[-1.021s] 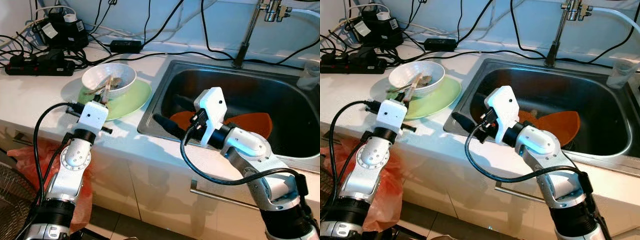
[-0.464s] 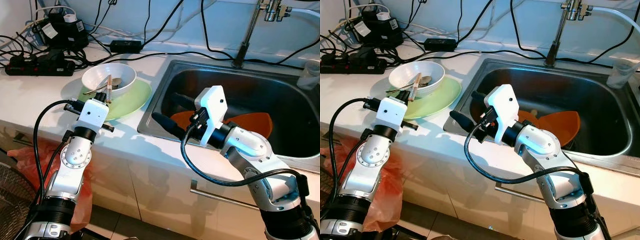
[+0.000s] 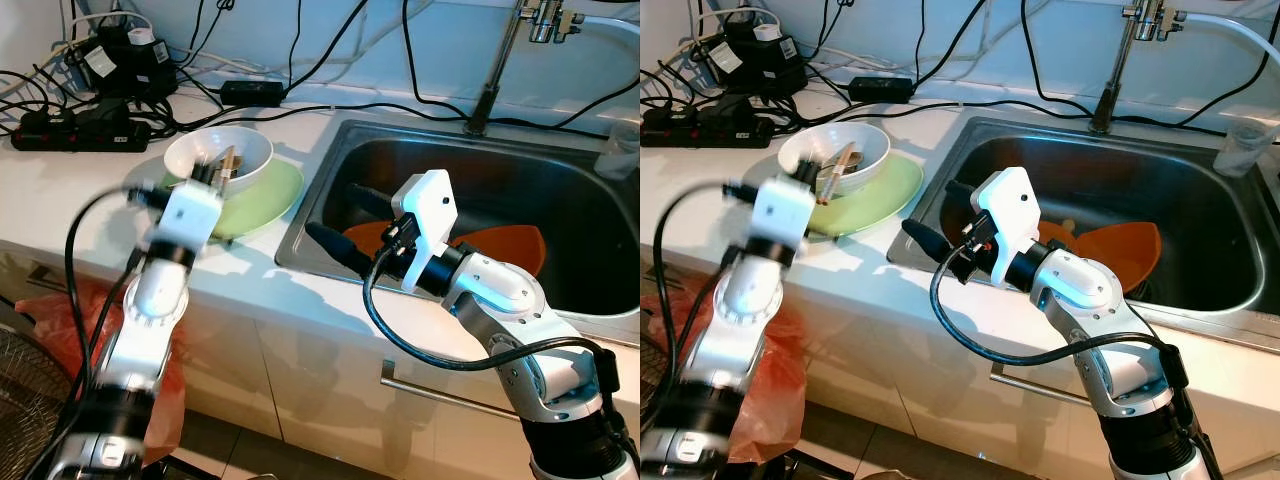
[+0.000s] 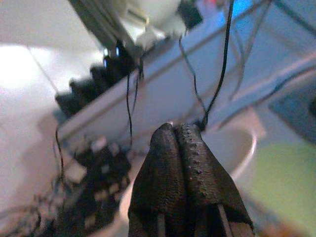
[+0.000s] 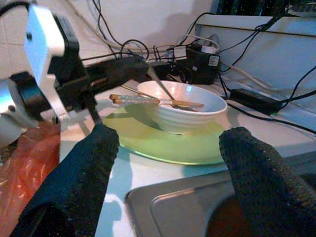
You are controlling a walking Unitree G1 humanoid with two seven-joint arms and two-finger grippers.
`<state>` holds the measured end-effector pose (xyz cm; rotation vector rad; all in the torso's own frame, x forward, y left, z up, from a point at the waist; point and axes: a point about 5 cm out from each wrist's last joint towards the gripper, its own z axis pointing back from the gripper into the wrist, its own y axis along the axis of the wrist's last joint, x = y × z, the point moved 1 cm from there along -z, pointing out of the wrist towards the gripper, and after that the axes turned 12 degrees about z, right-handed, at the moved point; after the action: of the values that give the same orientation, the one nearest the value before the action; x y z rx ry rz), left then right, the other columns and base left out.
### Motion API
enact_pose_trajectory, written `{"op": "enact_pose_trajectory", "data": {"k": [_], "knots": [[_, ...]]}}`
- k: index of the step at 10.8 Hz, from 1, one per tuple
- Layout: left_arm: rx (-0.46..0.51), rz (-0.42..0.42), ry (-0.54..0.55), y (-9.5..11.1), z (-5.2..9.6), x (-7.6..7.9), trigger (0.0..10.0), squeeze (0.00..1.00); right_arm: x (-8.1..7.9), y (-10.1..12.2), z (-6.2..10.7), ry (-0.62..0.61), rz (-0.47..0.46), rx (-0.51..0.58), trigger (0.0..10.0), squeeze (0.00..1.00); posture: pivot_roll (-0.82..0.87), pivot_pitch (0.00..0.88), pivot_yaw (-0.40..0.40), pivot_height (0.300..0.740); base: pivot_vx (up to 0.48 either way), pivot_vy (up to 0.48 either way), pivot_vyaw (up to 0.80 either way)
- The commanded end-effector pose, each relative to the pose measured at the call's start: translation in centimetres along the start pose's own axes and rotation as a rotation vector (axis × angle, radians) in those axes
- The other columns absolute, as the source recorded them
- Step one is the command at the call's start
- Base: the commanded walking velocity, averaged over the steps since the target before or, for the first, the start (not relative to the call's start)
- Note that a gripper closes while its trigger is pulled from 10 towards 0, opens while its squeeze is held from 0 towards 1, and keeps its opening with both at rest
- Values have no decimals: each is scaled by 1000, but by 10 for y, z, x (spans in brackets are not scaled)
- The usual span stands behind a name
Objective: Kitchen organization
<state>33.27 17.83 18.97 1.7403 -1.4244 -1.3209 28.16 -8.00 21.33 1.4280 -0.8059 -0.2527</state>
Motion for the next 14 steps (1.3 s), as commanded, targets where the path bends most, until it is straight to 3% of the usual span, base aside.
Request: {"op": "enact_pose_trajectory", "data": {"k": [1, 9, 13, 14], "knots": [[57, -10, -10, 11, -6, 4, 0, 0, 2, 4, 0, -7, 5, 11, 10000, 0, -6, 0, 60, 740, 0, 0, 0], [112, -37, 2, 23, -14, 3, 0, 0, 3, 3, -1, -16, 7, 10, 10000, 0, -8, 0, 62, 740, 0, 0, 0], [195, -45, 10, 48, -24, 1, 0, 0, 3, 2, 0, -19, 8, 11, 10000, 0, -10, 0, 65, 740, 0, 0, 0], [180, -23, -8, 46, -24, 3, 1529, 0, 3, 3, 0, -19, 9, 11, 10000, 0, -11, 0, 66, 740, 0, 0, 0]]}}
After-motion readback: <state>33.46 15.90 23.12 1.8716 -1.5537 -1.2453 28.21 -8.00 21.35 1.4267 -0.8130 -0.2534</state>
